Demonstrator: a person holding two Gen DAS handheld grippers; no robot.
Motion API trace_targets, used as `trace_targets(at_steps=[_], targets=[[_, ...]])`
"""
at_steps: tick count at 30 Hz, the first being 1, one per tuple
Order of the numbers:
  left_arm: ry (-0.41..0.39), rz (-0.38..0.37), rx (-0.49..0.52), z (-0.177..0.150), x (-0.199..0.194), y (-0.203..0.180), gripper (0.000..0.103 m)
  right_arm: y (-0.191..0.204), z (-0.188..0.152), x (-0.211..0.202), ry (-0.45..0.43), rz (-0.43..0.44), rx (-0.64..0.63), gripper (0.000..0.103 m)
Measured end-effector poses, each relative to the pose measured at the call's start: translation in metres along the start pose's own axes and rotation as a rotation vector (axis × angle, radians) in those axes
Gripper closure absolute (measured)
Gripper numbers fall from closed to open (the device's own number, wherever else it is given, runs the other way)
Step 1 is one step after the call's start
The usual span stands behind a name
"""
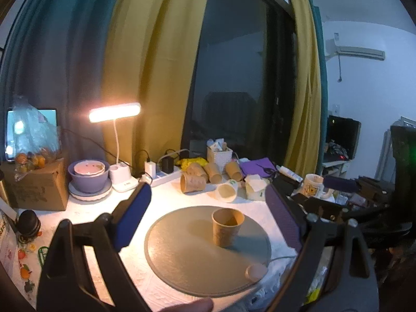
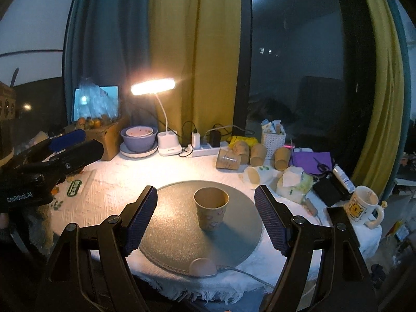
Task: Flip cup upright
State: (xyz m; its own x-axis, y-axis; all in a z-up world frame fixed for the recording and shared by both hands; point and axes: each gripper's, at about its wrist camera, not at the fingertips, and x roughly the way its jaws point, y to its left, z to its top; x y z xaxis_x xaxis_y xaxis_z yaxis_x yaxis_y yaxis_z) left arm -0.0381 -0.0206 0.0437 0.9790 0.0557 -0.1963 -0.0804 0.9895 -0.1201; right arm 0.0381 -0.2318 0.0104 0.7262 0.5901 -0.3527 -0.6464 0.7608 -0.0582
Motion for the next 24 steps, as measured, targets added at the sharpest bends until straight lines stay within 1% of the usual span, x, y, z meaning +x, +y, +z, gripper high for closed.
trace_targets(at_steps=[3,6,10,24], targets=[[-0.010,0.018,-0.008,-0.0006,-0.0038,0.0038,0.013,0.0014,0.0006,-0.0029,-0.006,0.001,0.001,0.023],[-0.004,0.026,-0.011,-0.0021,-0.0033,0.0053,0.013,0.0041,0.0010,-0.0049,-0.008,0.000,-0.001,0.023],[0.013,0.015,-0.016,-0.0028,0.0000,0.0046,0.013,0.0053,0.0022,-0.0046,-0.002,0.006,-0.001,0.023],[0.018,0.005,-0.008,-0.0038,-0.0007,0.0010,0.013,0.0047,0.0023,-0.0029,0.000,0.007,0.000,0.023]])
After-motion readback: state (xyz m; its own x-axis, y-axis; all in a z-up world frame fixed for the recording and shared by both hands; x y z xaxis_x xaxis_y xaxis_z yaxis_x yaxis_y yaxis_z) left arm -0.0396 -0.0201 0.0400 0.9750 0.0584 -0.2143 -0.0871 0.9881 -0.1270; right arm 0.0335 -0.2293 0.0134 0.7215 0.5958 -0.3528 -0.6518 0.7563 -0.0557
